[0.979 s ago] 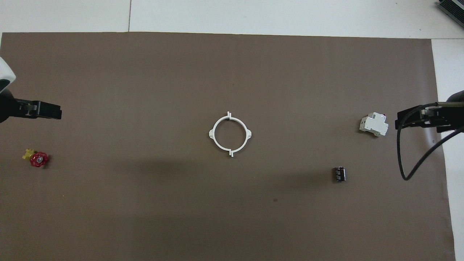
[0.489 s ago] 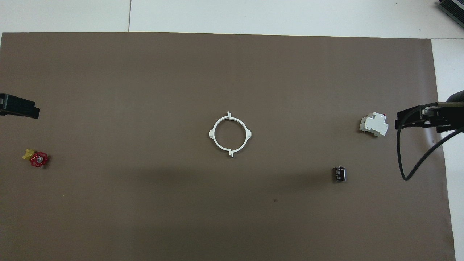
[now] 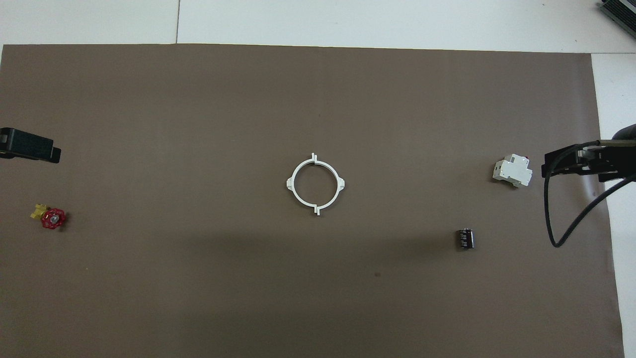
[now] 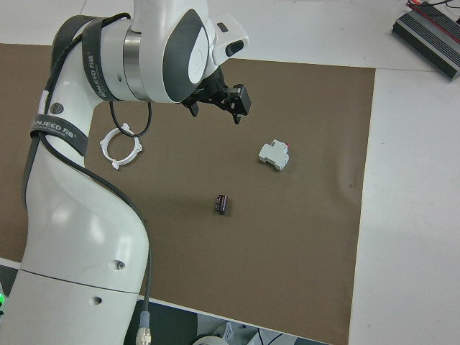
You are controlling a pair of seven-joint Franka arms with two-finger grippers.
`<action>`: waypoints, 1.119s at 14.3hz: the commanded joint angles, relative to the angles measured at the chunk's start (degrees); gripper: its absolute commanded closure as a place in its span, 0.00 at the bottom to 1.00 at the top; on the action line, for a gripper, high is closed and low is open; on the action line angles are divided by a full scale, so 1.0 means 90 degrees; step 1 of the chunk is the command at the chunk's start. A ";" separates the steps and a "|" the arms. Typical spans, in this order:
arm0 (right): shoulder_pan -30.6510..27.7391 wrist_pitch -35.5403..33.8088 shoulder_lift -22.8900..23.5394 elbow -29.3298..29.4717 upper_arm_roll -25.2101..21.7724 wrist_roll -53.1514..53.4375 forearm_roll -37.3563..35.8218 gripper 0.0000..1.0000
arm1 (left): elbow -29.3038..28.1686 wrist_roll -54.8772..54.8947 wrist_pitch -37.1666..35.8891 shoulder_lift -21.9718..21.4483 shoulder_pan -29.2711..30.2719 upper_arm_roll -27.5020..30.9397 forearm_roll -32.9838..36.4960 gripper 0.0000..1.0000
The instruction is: Assemble drain pipe with both arms
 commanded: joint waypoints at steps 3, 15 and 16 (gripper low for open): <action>-0.0023 -0.0010 -0.0011 0.0031 -0.0002 -0.0126 0.0004 0.00 | 0.0197 0.0023 -0.0548 0.0067 0.0113 -0.0048 0.0118 0.00; -0.0023 -0.0010 -0.0021 0.0031 -0.0002 -0.0126 0.0004 0.00 | 0.0168 0.0033 -0.0675 -0.0051 0.0367 -0.0498 0.0109 0.00; -0.0023 -0.0010 -0.0011 0.0031 -0.0002 -0.0126 0.0004 0.00 | 0.0168 0.0023 -0.0675 -0.0051 0.0357 -0.0498 0.0109 0.00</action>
